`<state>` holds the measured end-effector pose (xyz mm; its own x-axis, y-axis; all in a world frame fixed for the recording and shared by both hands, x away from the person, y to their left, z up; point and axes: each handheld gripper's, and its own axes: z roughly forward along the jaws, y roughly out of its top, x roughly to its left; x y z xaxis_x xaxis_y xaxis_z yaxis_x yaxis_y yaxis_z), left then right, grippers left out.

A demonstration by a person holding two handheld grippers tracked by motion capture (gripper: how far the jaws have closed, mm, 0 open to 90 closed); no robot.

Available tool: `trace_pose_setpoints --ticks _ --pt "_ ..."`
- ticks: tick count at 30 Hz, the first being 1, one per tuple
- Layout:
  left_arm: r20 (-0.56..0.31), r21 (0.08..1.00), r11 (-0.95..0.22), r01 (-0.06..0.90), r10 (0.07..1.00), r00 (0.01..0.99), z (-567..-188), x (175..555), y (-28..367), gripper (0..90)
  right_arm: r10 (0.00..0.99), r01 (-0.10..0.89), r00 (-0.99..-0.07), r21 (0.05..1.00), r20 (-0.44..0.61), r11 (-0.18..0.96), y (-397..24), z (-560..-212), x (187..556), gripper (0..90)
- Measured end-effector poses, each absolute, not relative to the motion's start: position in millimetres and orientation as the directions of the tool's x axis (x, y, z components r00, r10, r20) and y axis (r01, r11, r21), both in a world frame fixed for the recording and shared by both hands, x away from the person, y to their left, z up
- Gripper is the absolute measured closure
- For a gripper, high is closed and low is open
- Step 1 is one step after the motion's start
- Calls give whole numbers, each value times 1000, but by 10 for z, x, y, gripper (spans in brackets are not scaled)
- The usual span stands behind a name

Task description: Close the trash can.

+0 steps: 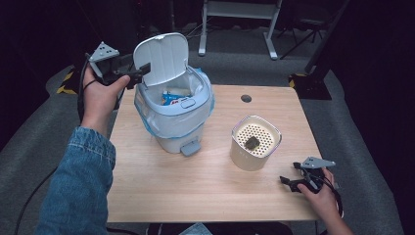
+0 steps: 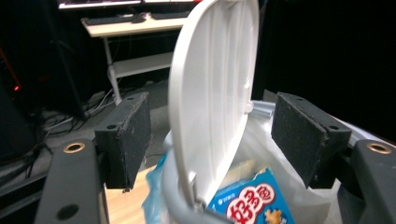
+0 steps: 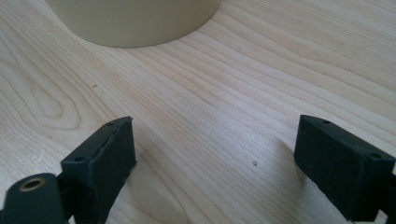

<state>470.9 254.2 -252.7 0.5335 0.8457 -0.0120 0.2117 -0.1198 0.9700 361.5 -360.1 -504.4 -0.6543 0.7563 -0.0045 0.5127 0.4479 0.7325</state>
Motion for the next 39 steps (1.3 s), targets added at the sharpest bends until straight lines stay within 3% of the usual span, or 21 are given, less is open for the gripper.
trace_pose_setpoints --ticks 3,5,25,39 --pt "-39 973 -97 210 825 564 -2520 4728 2501 312 756 513 -654 733 -4 448 -3601 -5044 3616 125" --pt "-28 971 -111 210 825 564 -2512 4718 2475 284 756 513 -654 733 -4 448 -3602 -5044 3616 125" --pt "-6 948 -216 234 723 691 -2582 4304 2192 310 756 513 -654 732 -5 448 -3601 -5044 3615 125" --pt "-66 896 -289 337 662 746 -2735 4345 1882 374 756 513 -654 733 -5 448 -3601 -5044 3615 125"
